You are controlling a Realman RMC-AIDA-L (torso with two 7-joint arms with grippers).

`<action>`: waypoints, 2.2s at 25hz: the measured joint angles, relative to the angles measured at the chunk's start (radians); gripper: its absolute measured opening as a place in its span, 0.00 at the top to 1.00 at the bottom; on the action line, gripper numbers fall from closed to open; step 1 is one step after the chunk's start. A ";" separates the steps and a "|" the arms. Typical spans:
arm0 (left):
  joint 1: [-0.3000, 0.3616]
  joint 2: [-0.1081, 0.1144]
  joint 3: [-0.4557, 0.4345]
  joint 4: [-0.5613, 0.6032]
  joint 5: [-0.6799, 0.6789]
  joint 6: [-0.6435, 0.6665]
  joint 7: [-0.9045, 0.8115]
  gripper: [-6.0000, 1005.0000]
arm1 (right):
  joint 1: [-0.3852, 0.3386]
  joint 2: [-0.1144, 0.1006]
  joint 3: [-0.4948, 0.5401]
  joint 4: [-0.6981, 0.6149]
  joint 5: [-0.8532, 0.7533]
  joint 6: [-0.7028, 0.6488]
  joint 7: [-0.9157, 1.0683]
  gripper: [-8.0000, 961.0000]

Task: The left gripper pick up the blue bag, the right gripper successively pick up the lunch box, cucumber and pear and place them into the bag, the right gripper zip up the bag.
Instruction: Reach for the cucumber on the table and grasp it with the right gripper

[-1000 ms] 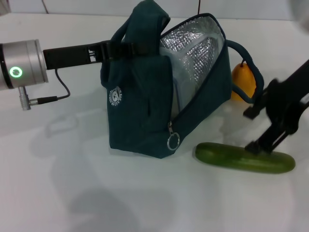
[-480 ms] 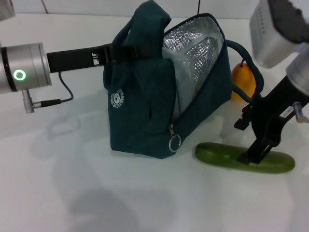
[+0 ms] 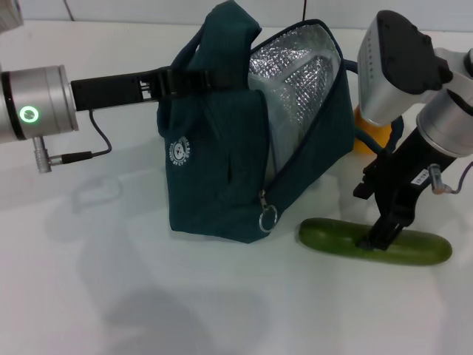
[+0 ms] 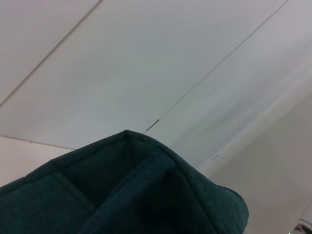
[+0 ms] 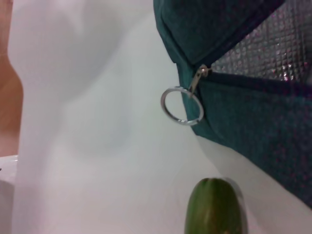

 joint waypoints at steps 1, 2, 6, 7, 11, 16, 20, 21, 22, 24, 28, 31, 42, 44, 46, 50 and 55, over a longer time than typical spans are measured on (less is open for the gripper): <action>0.000 0.000 0.000 0.000 0.000 0.000 0.000 0.96 | 0.000 0.000 -0.002 0.000 0.000 0.006 0.000 0.10; 0.000 0.000 0.000 0.000 0.000 0.000 -0.001 0.96 | -0.001 0.001 -0.007 0.004 -0.001 0.014 0.000 0.10; 0.000 0.001 0.000 0.000 0.000 0.001 -0.001 0.96 | 0.002 0.001 -0.018 0.021 -0.001 0.026 -0.002 0.10; 0.000 0.001 0.000 0.000 0.000 0.001 -0.001 0.96 | 0.002 0.001 -0.022 0.023 0.001 0.027 -0.002 0.10; 0.000 0.001 0.000 0.000 0.000 0.000 -0.001 0.96 | 0.002 0.002 -0.049 0.026 0.006 0.036 -0.003 0.10; 0.000 0.001 0.000 0.000 -0.008 0.000 -0.002 0.95 | 0.002 0.004 -0.061 0.056 0.009 0.048 -0.003 0.10; 0.001 0.000 0.000 0.000 -0.011 -0.001 0.001 0.95 | 0.003 0.005 -0.066 0.074 0.011 0.050 -0.002 0.10; 0.001 0.000 0.000 0.000 -0.012 -0.001 0.002 0.95 | 0.004 0.005 -0.073 0.076 0.013 0.050 -0.001 0.10; 0.001 -0.001 0.000 0.000 -0.013 -0.001 0.003 0.95 | 0.004 0.005 -0.080 0.076 0.016 0.052 0.000 0.10; 0.002 -0.001 0.000 0.000 -0.013 -0.001 0.003 0.95 | 0.005 0.005 -0.100 0.077 0.020 0.059 0.001 0.10; 0.005 -0.001 0.000 0.000 -0.018 0.000 0.003 0.95 | 0.004 0.006 -0.144 0.077 0.022 0.078 0.006 0.11; 0.006 0.000 0.000 0.000 -0.021 0.002 0.003 0.95 | 0.003 0.005 -0.168 0.078 0.019 0.093 0.013 0.11; 0.008 0.000 0.000 0.000 -0.021 0.004 0.004 0.95 | 0.006 0.005 -0.182 0.093 0.012 0.128 0.021 0.13; 0.007 0.000 0.000 0.000 -0.021 0.004 0.004 0.95 | 0.006 0.005 -0.188 0.099 0.012 0.137 0.021 0.13; 0.006 0.000 0.000 0.000 -0.021 0.004 0.004 0.95 | 0.008 0.005 -0.195 0.103 0.011 0.145 0.021 0.14; 0.007 0.001 0.000 0.000 -0.022 0.003 0.004 0.95 | 0.011 0.005 -0.210 0.103 0.010 0.148 0.022 0.17; 0.005 0.002 0.000 0.000 -0.023 0.003 0.004 0.95 | 0.025 0.005 -0.212 0.104 0.010 0.144 0.037 0.24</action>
